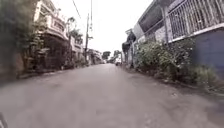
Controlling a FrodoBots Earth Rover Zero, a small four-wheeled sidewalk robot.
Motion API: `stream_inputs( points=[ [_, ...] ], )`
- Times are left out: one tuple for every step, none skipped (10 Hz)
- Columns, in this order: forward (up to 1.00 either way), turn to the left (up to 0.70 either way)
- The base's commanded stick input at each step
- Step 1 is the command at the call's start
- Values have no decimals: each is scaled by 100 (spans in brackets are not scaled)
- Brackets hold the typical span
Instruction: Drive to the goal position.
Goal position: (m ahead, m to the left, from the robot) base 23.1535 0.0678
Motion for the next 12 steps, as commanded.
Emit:
stream_inputs(
  points=[
    [85,9],
    [85,9],
    [85,9],
    [85,9],
    [85,9],
    [85,9],
    [85,9],
    [85,9],
    [85,9],
    [85,9],
    [85,9],
    [85,9]
  ],
)
